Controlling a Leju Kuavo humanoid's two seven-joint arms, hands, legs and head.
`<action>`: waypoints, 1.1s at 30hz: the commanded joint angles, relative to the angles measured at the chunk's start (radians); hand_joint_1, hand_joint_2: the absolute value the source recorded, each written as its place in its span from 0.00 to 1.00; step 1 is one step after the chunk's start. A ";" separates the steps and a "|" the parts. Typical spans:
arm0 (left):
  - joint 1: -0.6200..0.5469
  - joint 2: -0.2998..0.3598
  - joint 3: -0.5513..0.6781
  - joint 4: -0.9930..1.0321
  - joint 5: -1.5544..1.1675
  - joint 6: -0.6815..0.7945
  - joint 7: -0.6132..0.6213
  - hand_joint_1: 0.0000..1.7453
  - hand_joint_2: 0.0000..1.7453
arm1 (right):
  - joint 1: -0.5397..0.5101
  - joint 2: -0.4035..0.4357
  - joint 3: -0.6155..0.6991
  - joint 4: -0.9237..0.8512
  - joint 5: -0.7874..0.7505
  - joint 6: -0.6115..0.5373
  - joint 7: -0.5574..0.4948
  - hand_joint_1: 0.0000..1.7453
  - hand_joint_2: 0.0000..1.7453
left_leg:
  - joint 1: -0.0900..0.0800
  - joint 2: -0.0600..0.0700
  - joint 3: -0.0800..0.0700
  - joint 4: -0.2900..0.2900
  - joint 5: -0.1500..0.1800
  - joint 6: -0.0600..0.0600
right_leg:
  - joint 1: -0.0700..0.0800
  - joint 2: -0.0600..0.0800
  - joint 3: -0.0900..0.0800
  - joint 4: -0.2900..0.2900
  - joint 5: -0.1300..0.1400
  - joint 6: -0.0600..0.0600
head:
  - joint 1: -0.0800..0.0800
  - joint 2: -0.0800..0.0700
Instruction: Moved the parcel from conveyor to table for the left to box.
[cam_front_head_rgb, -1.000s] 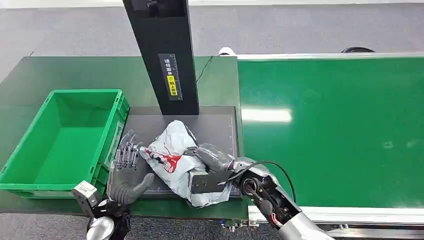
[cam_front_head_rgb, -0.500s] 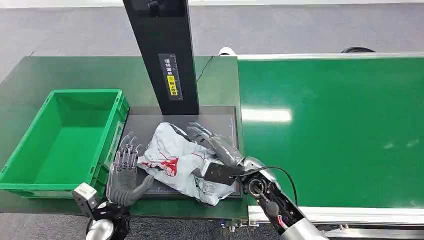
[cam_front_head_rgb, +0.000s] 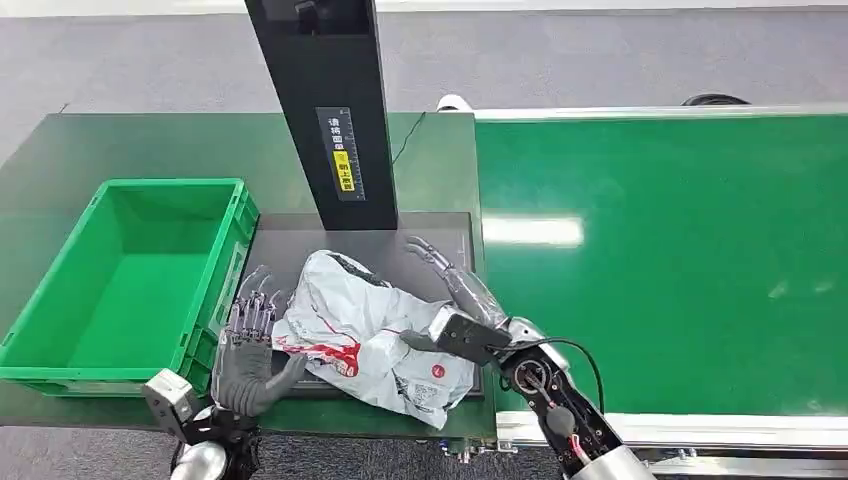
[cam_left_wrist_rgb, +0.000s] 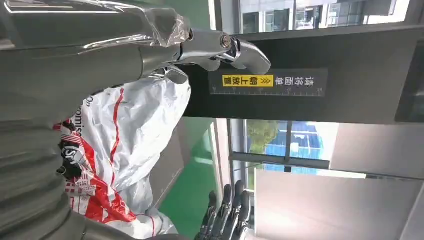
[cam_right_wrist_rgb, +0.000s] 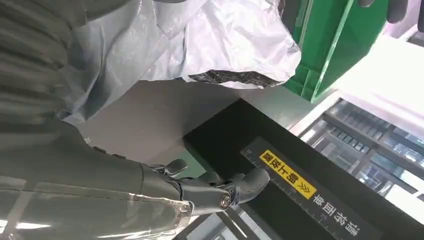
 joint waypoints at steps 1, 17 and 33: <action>-0.010 -0.001 0.007 0.018 -0.009 0.001 0.019 0.00 1.00 | 0.027 0.014 -0.101 -0.022 -0.124 0.038 -0.028 0.00 1.00 | 0.000 0.000 0.000 0.000 0.000 0.001 | 0.001 -0.002 0.001 -0.001 0.000 0.000 | 0.000 0.000; -0.033 0.093 -0.150 0.081 -0.664 0.235 0.210 0.00 1.00 | 0.172 0.032 -0.334 -0.097 -0.398 0.252 -0.054 0.00 1.00 | 0.000 -0.002 0.001 -0.001 0.001 0.000 | 0.001 -0.003 0.002 -0.002 0.000 -0.001 | 0.000 0.000; -0.074 0.051 -0.179 0.201 -0.984 0.291 0.384 0.00 1.00 | 0.313 0.096 -0.527 -0.319 -0.413 0.283 -0.003 0.00 1.00 | 0.000 -0.002 0.000 -0.001 0.000 0.000 | 0.000 -0.003 0.001 -0.001 0.000 0.000 | 0.000 0.000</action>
